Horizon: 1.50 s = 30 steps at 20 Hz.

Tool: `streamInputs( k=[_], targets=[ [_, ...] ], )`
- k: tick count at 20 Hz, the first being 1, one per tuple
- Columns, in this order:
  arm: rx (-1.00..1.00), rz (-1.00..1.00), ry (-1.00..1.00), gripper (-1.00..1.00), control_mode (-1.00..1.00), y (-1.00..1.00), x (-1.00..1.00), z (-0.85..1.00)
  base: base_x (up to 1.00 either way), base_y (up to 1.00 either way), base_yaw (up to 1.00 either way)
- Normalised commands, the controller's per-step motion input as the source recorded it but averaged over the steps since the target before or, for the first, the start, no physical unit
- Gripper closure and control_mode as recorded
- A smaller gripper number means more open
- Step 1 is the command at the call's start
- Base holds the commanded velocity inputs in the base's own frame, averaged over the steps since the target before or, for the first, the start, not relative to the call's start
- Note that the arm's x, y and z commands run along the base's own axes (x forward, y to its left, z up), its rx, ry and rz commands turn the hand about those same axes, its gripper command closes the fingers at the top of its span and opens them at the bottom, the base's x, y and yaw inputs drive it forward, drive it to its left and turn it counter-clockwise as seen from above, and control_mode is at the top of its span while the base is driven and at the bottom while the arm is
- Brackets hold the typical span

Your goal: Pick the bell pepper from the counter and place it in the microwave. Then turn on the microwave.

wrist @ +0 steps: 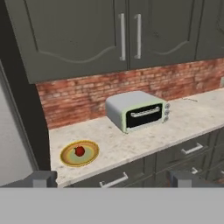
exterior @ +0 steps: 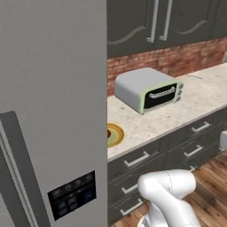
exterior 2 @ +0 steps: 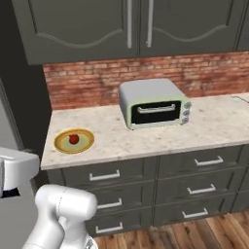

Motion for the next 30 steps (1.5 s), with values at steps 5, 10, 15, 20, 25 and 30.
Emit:
streamInputs(
  k=[5, 10, 15, 20, 25, 30],
  targets=[
    [0.00, 0.00, 0.00, -1.00, 1.00, 0.00, 0.00, 0.00, 0.37, 0.08, 0.38],
    [0.00, 0.00, 0.00, -1.00, 1.00, 0.00, 0.00, 0.00, 0.00, 0.00, 0.27],
    [0.00, 0.00, 0.00, -1.00, 1.00, 0.00, 0.00, 0.00, 0.04, 0.00, 0.38],
    [0.00, 0.00, 0.00, -1.00, 1.00, 0.00, 0.00, 0.00, 0.00, -0.03, 0.32],
    [0.00, 0.00, 0.00, -1.00, 1.00, 0.00, 0.00, 0.00, 0.01, -0.22, 0.25],
    [0.00, 0.00, 0.00, -1.00, 1.00, 0.00, 0.00, 0.00, 0.05, -0.43, 0.09]
  ],
)
